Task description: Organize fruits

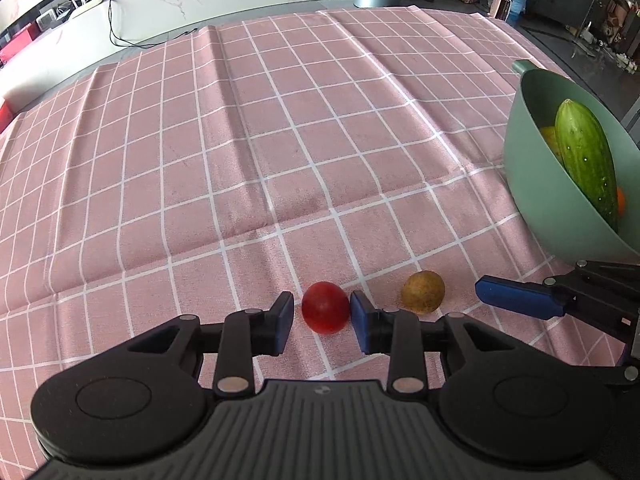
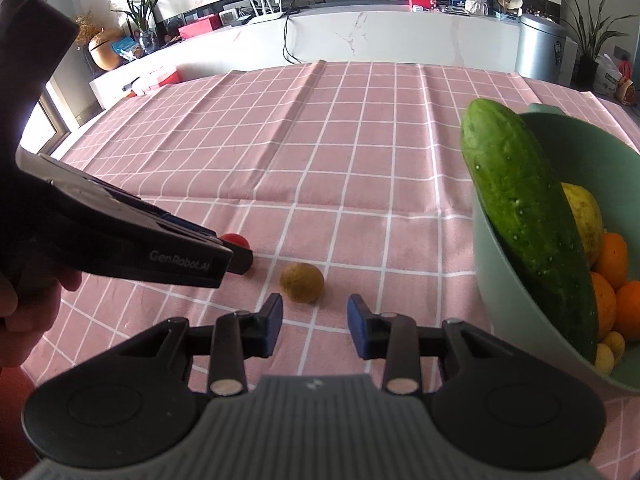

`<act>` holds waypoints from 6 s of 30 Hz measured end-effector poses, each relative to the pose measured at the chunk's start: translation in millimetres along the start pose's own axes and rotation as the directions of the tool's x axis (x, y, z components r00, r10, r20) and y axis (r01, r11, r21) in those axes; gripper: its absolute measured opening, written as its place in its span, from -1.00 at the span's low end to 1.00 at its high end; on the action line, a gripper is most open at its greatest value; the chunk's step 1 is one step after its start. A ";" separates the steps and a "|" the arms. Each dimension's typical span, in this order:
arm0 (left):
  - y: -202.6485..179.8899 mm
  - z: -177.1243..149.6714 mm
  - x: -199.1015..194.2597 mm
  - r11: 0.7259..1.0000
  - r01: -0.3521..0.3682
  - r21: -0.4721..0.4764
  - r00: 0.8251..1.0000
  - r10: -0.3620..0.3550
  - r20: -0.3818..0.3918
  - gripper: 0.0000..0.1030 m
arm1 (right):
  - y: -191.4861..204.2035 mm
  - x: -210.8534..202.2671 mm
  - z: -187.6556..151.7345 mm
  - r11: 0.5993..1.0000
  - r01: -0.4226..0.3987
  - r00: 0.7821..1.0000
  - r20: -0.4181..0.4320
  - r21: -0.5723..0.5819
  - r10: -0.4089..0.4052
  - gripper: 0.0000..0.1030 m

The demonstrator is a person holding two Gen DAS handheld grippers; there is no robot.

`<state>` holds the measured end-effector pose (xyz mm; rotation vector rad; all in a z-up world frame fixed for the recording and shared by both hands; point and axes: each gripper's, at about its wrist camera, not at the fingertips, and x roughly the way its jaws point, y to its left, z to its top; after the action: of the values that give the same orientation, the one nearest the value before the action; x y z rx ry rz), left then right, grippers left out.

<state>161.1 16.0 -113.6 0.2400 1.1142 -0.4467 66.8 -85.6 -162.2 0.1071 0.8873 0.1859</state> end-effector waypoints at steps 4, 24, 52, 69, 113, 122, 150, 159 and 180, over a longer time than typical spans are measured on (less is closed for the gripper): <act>-0.1 -1.7 2.9 1.000 0.015 -0.005 1.000 -0.015 0.002 -0.38 | 4.1 4.2 1.0 0.999 0.009 1.000 0.008 -0.037 -0.009 -0.36; 12.2 -1.8 -30.4 0.995 0.043 -0.089 0.998 -0.039 0.050 -0.42 | 20.4 25.7 1.1 0.981 0.044 0.999 0.022 -0.190 -0.040 -0.55; -145.8 53.4 -108.1 0.979 0.160 0.126 0.971 -0.179 0.158 -0.42 | -90.0 -142.7 -0.3 0.980 0.200 0.961 0.194 0.018 -0.200 -0.55; -212.8 99.7 -44.0 0.967 0.125 0.220 0.988 -0.141 0.058 -0.42 | -157.4 -117.0 14.2 0.972 0.235 0.961 0.147 0.024 -0.236 -0.56; -188.7 87.6 -124.2 0.981 0.124 0.152 0.937 -0.166 0.307 0.28 | -132.0 -159.9 26.0 0.978 0.205 0.954 0.218 0.029 -0.207 0.20; -171.1 40.1 -174.0 0.998 -0.029 0.058 0.852 -0.006 0.524 0.67 | -109.0 -209.7 14.0 0.976 0.163 0.907 0.367 0.142 -0.205 0.56; -140.5 -30.6 -136.8 0.990 -0.140 -0.019 0.937 0.138 0.321 0.72 | -71.5 -184.7 -35.1 0.946 0.284 0.934 0.179 0.156 -0.310 0.61; -127.1 -32.5 -125.2 0.990 -0.131 -0.049 0.951 0.140 0.277 0.72 | -69.4 -167.5 -30.3 0.946 0.287 0.943 0.132 0.150 -0.307 0.61; -125.4 -30.7 -128.5 0.989 -0.137 -0.053 0.952 0.146 0.271 0.72 | -66.0 -169.9 -30.9 0.946 0.295 0.939 0.142 0.134 -0.313 0.61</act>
<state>31.6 -53.9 -6.3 0.2191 0.8261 -0.3215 -54.3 -184.6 -63.7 0.0855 0.7403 -0.1607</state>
